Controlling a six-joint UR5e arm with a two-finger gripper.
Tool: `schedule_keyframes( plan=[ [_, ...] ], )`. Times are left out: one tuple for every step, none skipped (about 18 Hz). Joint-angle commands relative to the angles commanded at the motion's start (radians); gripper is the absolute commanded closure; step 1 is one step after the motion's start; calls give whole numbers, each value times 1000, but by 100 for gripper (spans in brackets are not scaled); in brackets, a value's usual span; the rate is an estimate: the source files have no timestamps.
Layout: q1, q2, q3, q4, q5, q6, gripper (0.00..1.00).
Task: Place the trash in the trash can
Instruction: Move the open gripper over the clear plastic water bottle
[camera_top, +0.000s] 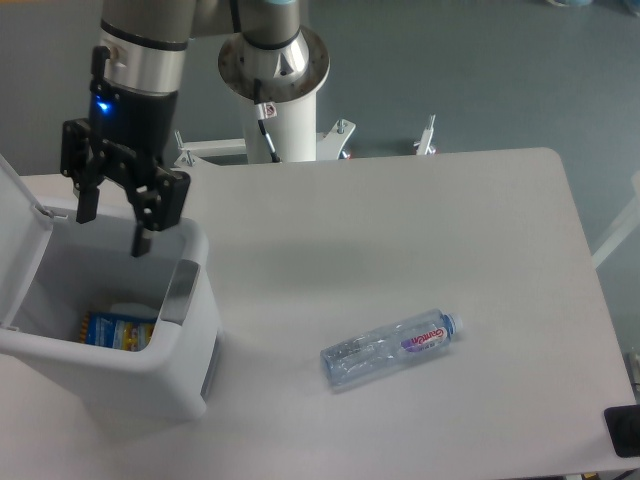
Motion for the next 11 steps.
schedule_keyframes(
  plan=[
    [51,-9,0,8,-6,14,0],
    [106,-22,0,9,-21,32,0],
    [159,-31,3,9,-44,55,0],
    [207,-49,5,11,-63,84,0],
    [242,-67,6,11,-67,124,0],
    [267,-86,6,12,-68,167,0],
    [283,-106,6,14,-63,208,0],
    [299,-141,6,20,-61,268,0],
    [310,-172,6,20,-52,306,0],
    [312,-205,8,18,-26,342,0],
    [312,-232,8,15,10,371,0]
  ],
)
